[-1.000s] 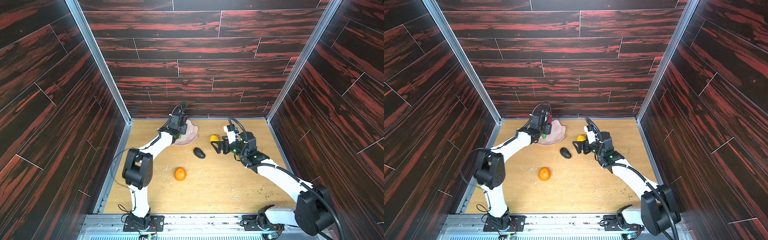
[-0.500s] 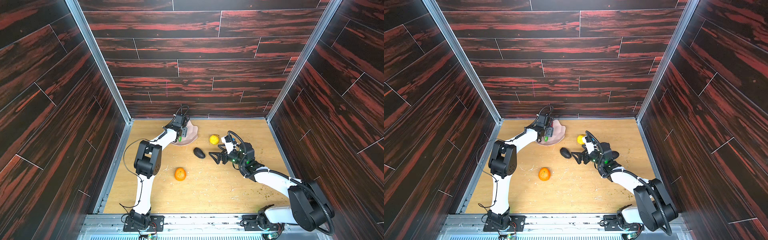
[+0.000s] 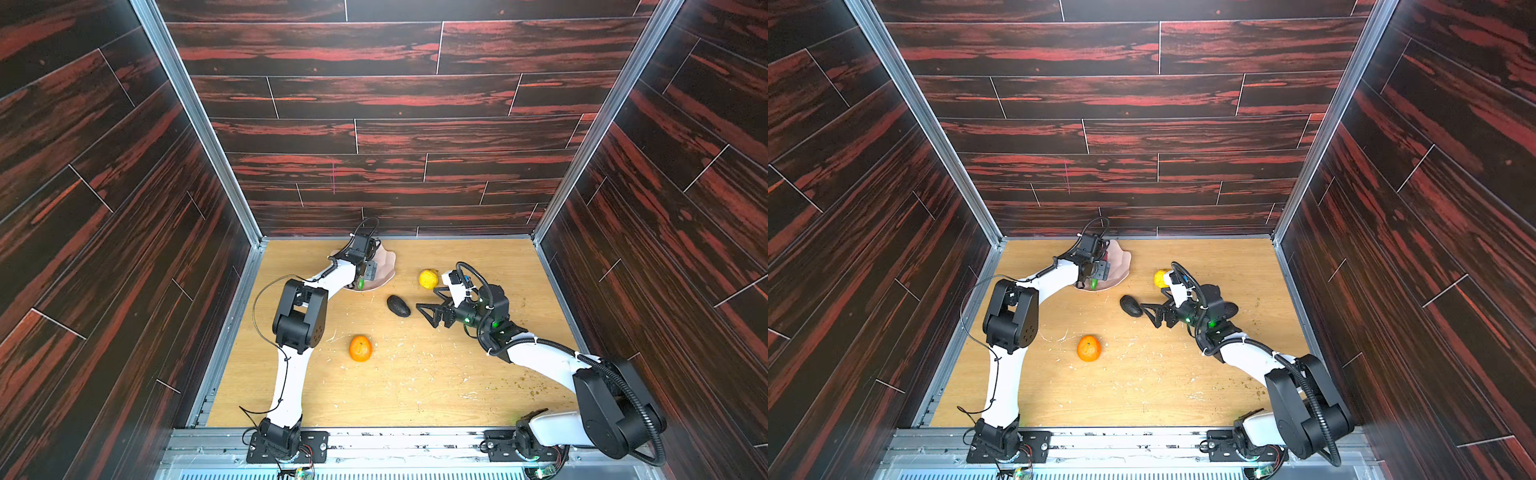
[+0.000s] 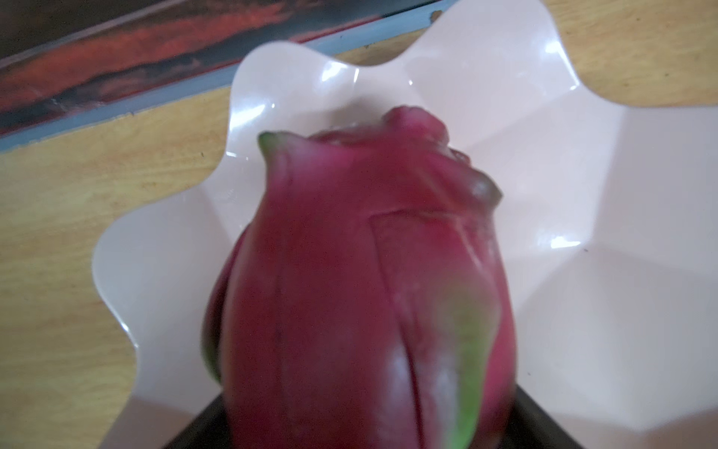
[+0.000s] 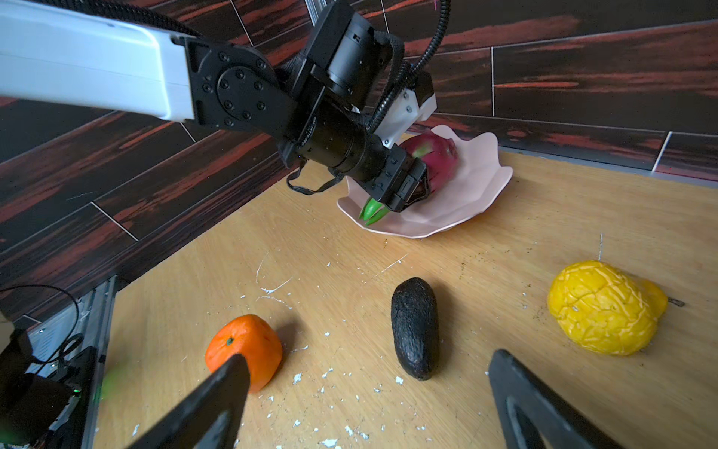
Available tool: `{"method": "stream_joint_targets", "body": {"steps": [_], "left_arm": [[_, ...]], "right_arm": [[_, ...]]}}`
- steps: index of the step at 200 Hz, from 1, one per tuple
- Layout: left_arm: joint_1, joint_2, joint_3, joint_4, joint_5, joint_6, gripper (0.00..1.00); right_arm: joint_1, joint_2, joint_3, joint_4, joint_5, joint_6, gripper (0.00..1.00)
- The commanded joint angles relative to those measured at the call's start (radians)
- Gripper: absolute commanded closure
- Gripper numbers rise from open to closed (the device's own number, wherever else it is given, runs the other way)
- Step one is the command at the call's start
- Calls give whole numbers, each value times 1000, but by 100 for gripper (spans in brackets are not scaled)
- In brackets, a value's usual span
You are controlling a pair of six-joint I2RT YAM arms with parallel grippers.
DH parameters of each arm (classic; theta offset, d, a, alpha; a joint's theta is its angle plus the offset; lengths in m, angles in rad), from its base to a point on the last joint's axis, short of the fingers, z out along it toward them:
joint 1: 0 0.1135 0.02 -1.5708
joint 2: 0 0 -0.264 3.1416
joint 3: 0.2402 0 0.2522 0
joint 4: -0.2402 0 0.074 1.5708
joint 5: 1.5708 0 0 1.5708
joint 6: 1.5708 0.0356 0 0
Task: Arrange fruit in a fruit bowl
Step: Place the fruit in the fruit bowl.
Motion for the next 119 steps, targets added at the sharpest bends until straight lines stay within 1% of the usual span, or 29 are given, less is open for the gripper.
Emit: {"method": "stream_joint_targets", "body": {"steps": [1, 52, 72, 75, 76, 80, 108, 119], "left_arm": [[5, -51, -26, 25, -14, 2, 12], [5, -147, -87, 74, -15, 11, 7], [6, -187, -120, 93, 1, 8, 6], [5, -194, -126, 99, 5, 7, 5], [5, -194, -128, 102, 5, 7, 2], [5, -202, -135, 106, 9, 6, 1], [4, -261, -172, 122, 36, -12, 0], [5, -295, -196, 122, 72, -14, 1]], "right_arm": [[3, 24, 10, 14, -22, -4, 1], [3, 27, 13, 14, -33, 0, 1], [3, 24, 12, 12, -34, 2, 1], [3, 23, 12, 13, -35, 3, 1], [3, 23, 13, 13, -35, 3, 1], [3, 23, 12, 13, -35, 4, 1], [3, 15, 9, 15, -40, 7, 1], [3, 11, 8, 12, -39, 8, 1]]}}
